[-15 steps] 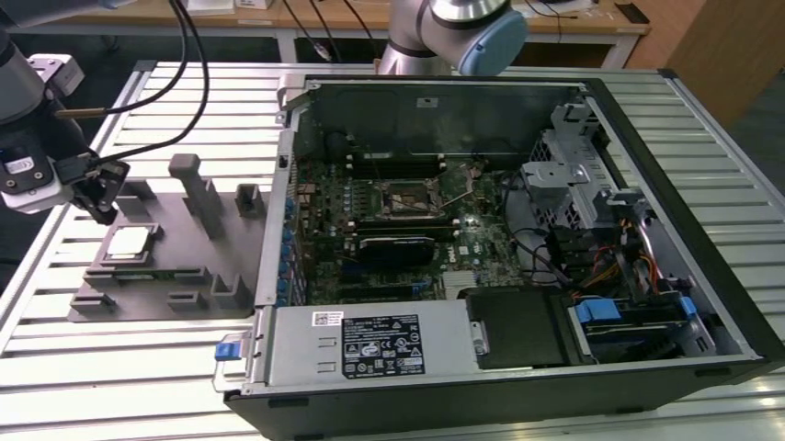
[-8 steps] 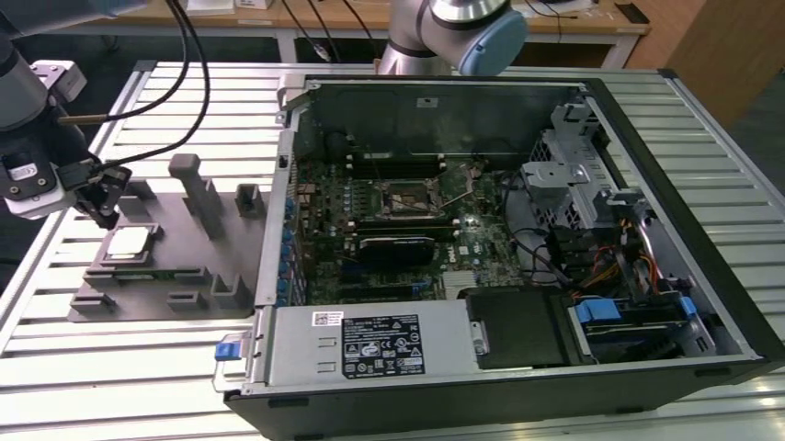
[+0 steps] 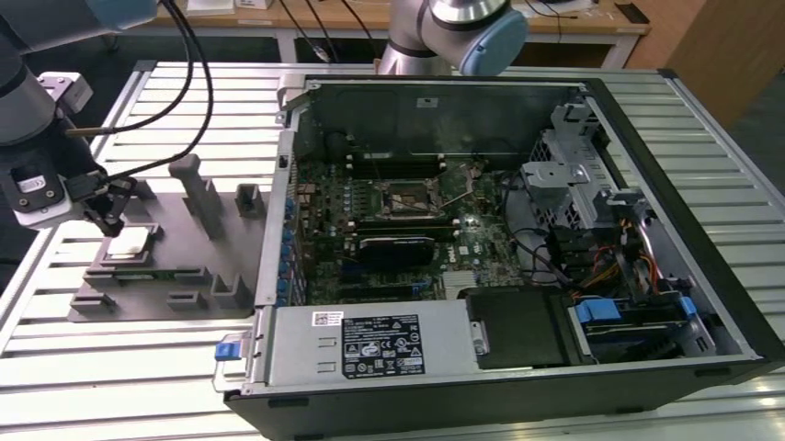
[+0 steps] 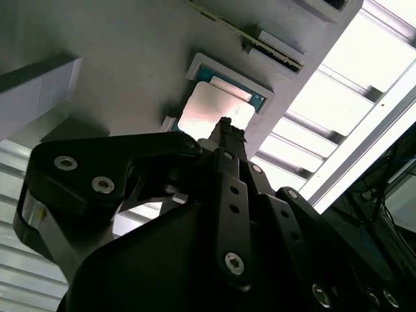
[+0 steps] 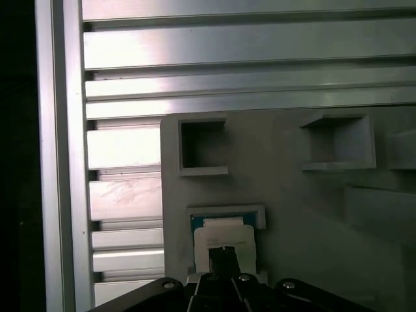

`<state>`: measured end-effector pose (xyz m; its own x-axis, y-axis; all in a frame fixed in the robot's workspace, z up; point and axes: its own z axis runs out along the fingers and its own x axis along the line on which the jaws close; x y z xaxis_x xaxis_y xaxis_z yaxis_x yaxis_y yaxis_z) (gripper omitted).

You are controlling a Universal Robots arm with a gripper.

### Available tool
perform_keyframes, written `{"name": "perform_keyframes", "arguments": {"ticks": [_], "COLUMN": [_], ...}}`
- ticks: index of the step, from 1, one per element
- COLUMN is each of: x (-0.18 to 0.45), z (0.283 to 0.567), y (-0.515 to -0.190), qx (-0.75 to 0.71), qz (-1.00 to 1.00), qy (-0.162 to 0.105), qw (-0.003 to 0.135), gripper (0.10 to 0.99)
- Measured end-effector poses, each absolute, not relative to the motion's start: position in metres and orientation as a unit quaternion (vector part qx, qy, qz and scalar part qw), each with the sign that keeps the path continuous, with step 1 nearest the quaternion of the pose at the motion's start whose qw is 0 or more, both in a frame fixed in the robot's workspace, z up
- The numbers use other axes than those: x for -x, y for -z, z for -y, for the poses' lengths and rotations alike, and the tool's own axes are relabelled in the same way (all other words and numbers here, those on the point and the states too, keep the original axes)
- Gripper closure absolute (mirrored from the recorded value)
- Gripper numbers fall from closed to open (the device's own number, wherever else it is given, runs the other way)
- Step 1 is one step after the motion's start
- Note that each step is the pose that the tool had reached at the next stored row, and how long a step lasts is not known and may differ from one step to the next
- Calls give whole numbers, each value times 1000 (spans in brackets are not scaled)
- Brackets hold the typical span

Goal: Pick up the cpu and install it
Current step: 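Pick up the cpu and move it towards the insertion slot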

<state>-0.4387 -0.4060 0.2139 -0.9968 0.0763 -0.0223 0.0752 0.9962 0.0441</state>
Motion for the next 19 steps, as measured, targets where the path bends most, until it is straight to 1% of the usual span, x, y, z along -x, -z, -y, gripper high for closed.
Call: {"name": "perform_keyframes", "arguments": {"ticks": [8, 17, 18, 19], "x": [429, 429, 429, 429], "z": [410, 411, 411, 411], "y": [-200, -199, -199, -199], "qx": [-38, -38, -38, -38], "qz": [-999, -999, -999, -999], "qy": [-22, -22, -22, -22], "qw": [12, 12, 12, 12], "gripper": [980, 980, 973, 918]}}
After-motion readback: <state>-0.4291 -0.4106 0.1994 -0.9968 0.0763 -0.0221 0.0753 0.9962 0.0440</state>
